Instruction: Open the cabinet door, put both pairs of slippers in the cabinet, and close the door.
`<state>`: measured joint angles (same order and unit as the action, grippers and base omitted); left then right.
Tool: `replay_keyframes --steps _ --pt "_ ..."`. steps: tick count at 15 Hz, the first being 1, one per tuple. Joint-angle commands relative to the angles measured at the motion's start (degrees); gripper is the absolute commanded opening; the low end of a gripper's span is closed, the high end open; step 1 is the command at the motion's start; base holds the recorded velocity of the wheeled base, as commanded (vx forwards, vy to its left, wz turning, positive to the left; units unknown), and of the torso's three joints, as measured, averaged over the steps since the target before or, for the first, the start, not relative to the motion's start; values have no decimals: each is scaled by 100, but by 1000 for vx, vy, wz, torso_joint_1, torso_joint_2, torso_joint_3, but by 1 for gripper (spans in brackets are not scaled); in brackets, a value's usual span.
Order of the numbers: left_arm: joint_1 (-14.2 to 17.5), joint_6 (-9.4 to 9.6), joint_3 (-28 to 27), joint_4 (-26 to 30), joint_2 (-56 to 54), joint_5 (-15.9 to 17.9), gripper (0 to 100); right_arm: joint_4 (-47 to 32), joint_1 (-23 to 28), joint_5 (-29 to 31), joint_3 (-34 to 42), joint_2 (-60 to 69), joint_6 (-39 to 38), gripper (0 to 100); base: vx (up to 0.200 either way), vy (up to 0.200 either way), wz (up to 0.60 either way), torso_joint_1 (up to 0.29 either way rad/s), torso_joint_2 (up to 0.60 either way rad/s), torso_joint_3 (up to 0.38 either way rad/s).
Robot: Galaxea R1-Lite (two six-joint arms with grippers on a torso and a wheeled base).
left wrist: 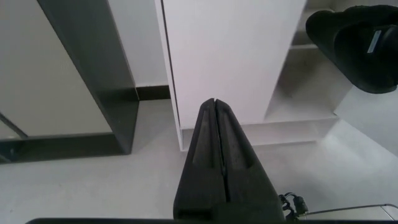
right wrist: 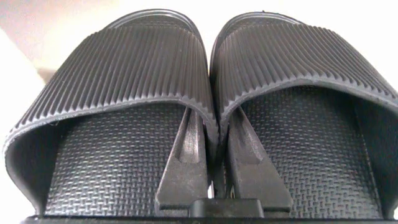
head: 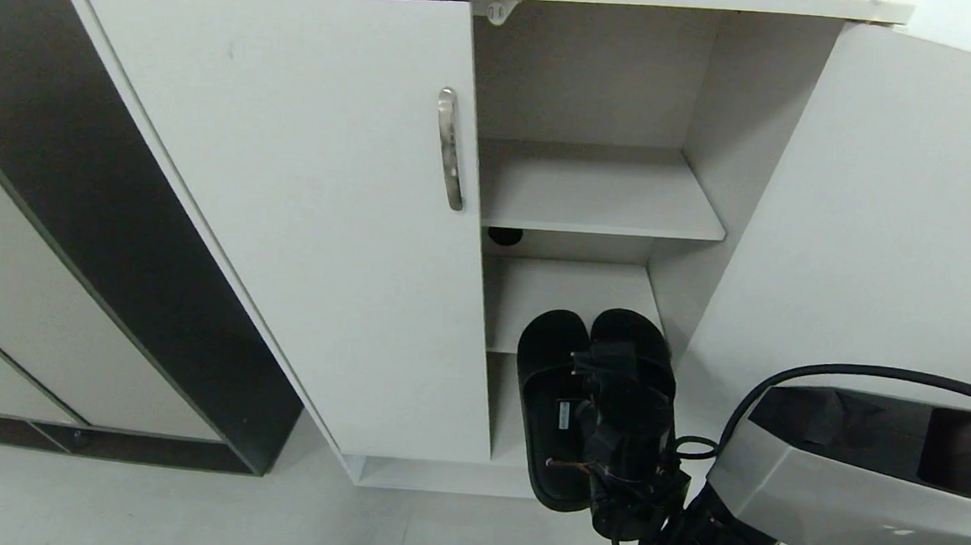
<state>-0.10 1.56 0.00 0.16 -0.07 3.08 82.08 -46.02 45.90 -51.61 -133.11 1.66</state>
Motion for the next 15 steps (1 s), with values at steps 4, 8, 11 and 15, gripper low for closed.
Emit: replay_keyframes --steps 4,8,11,15 --pt "1 2 0 2 7 -1 0 1 93 -2 -147 -277 1 0 50 0 0 1 -1 1" --pt "1 -15 0 2 7 -1 0 -676 304 -99 -1131 -488 10 0 0 0 0 0 0 0" --pt "1 -15 0 2 7 -1 0 -1177 401 -160 -1931 -725 -8 0 0 0 0 0 0 0" --pt "1 -7 0 2 7 -1 0 -1194 427 -160 -2019 -866 -16 0 50 0 0 1 -1 1"
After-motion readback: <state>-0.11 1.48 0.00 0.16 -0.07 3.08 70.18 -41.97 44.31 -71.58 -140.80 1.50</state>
